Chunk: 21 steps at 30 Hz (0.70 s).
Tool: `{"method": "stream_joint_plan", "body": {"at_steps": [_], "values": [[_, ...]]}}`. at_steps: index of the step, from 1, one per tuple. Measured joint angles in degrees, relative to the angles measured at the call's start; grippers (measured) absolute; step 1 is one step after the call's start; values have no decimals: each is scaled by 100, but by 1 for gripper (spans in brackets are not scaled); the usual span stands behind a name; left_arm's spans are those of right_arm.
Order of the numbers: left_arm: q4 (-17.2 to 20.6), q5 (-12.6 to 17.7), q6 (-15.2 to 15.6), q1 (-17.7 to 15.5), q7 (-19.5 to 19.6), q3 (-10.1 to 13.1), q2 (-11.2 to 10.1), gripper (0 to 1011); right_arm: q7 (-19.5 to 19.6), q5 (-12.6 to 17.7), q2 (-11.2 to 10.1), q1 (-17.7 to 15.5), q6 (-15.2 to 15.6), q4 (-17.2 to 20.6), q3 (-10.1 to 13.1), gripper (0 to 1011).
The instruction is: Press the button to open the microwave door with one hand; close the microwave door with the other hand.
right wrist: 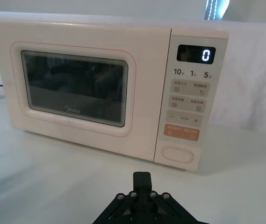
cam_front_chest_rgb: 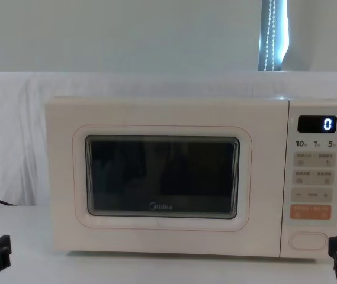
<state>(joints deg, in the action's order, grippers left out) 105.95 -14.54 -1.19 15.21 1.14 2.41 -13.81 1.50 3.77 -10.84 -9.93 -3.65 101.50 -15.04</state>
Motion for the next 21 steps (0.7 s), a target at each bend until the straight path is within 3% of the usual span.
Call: {"method": "stream_joint_plan", "body": {"at_steps": [16, 21], "values": [[0, 0, 0, 0, 0, 0, 0, 1001, -153, -191, 165, 90, 115, -27, 126, 0], [0, 0, 0, 0, 0, 1, 0, 1001, -148, -318, 299, 246, 366, -124, 202, 0]]}}
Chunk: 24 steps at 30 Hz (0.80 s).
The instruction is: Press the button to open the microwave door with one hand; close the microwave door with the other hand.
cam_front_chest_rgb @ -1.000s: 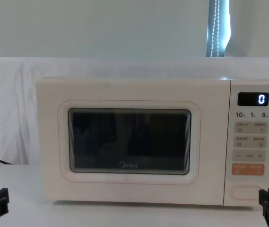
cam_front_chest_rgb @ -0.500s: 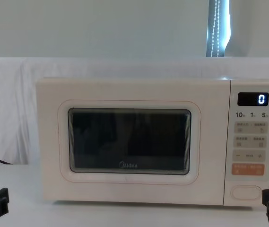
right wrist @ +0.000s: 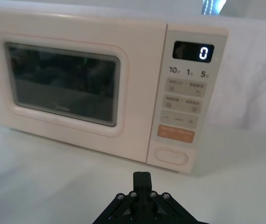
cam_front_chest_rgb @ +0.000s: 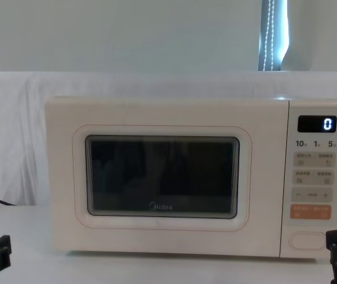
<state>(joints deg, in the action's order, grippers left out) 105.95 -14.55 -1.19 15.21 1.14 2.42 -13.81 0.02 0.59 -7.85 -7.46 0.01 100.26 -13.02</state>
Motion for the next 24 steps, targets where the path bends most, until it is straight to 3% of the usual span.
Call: {"method": "stream_joint_plan", "body": {"at_steps": [7, 24], "values": [[0, 0, 0, 0, 0, 0, 0, 1001, 33, -104, 231, 331, 319, -309, 137, 0], [0, 0, 0, 0, 0, 0, 0, 1001, 26, -317, 665, 1055, 483, -1173, 407, 0]]}}
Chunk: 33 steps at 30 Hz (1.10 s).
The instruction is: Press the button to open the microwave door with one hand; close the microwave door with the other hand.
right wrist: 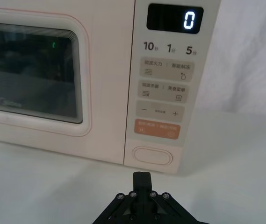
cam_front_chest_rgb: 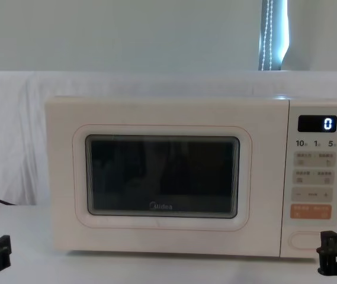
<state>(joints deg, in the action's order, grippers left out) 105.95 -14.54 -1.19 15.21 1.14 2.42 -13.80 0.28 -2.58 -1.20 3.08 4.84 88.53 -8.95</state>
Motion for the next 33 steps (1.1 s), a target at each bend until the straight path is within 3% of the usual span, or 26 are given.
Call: {"method": "stream_joint_plan", "body": {"at_steps": [12, 33], "values": [[0, 0, 0, 0, 0, 0, 0, 1001, -4, -32, 266, 331, -30, -507, 189, 0], [0, 0, 0, 0, 0, 0, 0, 1001, -10, 83, 523, 881, -97, -1286, 388, 0]]}}
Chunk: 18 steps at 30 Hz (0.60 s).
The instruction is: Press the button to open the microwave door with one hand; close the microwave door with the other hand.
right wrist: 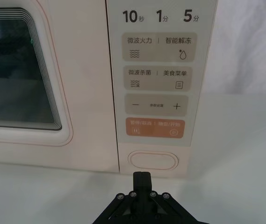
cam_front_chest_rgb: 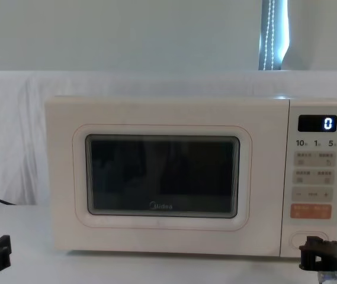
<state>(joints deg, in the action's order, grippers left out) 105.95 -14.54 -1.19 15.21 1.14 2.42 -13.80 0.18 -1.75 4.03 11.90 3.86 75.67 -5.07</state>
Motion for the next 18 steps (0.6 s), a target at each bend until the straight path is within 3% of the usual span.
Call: {"method": "stream_joint_plan", "body": {"at_steps": [18], "values": [[0, 0, 0, 0, 0, 0, 0, 1001, 43, -53, 44, 421, -17, -526, 29, 0]]}}
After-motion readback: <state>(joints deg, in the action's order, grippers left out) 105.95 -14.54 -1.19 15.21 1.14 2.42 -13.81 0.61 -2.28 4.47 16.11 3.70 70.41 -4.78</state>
